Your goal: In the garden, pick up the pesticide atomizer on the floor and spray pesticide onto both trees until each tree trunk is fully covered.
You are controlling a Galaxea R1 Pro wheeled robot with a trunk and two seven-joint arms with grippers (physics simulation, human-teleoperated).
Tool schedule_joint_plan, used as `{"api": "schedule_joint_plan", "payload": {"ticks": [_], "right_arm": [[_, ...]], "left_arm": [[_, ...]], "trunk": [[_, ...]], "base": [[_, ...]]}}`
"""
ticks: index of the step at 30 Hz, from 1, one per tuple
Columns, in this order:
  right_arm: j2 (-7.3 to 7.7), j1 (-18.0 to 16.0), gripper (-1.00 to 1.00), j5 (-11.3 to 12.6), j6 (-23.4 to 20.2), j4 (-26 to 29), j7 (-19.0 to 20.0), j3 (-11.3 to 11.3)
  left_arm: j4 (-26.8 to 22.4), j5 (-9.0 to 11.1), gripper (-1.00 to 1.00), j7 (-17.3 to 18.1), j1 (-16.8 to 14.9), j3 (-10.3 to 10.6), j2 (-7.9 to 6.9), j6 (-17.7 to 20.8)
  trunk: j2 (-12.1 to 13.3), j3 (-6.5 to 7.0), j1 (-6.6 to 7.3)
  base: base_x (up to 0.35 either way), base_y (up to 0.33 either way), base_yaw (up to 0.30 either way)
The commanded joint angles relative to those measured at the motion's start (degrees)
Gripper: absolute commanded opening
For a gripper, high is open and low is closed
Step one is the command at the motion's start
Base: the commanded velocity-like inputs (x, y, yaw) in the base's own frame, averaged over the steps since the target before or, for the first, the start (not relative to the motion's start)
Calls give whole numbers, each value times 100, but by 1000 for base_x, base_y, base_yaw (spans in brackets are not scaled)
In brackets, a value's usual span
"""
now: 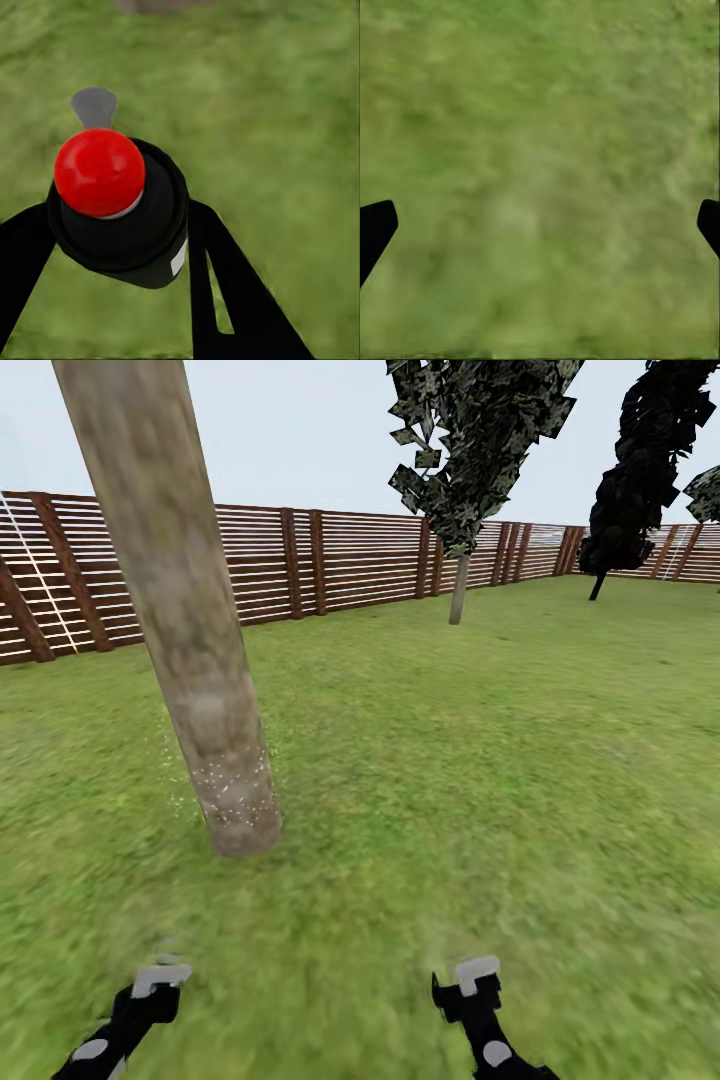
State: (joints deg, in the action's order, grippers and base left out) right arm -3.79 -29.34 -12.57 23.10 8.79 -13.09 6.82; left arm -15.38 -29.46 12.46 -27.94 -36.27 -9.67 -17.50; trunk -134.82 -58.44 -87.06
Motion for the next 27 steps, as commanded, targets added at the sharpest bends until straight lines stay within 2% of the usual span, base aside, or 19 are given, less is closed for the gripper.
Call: {"api": "schedule_joint_plan", "payload": {"ticks": [1,2,4,5,6,8,11,19,22,27], "right_arm": [[14,29,100,568,210,-77,-49,-20],[49,147,100,1199,721,-123,-77,-37],[125,268,100,1575,1215,-145,-90,-41],[165,400,100,1688,1375,-153,-94,-43],[179,457,100,1723,1428,-156,-94,-41],[190,518,100,1739,1462,-228,-72,-30],[179,562,100,1750,1461,-659,-62,-24],[177,896,100,1749,1452,-730,-62,-23],[177,909,100,1749,1452,-730,-61,-23],[154,916,100,1750,1452,-730,-53,-23]], "left_arm": [[49,336,-100,-208,159,-78,14,-255],[178,698,-100,-333,308,-134,19,-434],[381,1044,-100,-392,449,-164,13,-526],[457,1291,-100,-407,505,-167,19,-545],[513,1374,-100,-406,528,-155,24,-540],[925,1427,-100,-403,549,-141,23,-538],[1180,1458,-100,-413,649,-157,-18,-549],[1179,1468,-100,-418,719,-150,-20,-561],[1211,1441,-100,-412,719,-128,127,-555],[1248,1452,-100,-411,752,-128,165,-542]], "trunk": [[0,1,0],[0,1,0],[0,1,0],[0,1,0],[0,1,0],[0,1,0],[0,1,0],[0,1,0],[0,1,0],[0,1,0]], "base": [[0,0,0],[0,0,0],[0,0,0],[0,0,0],[0,0,0],[0,0,0],[0,0,0],[0,0,0],[0,0,0],[0,0,0]]}}
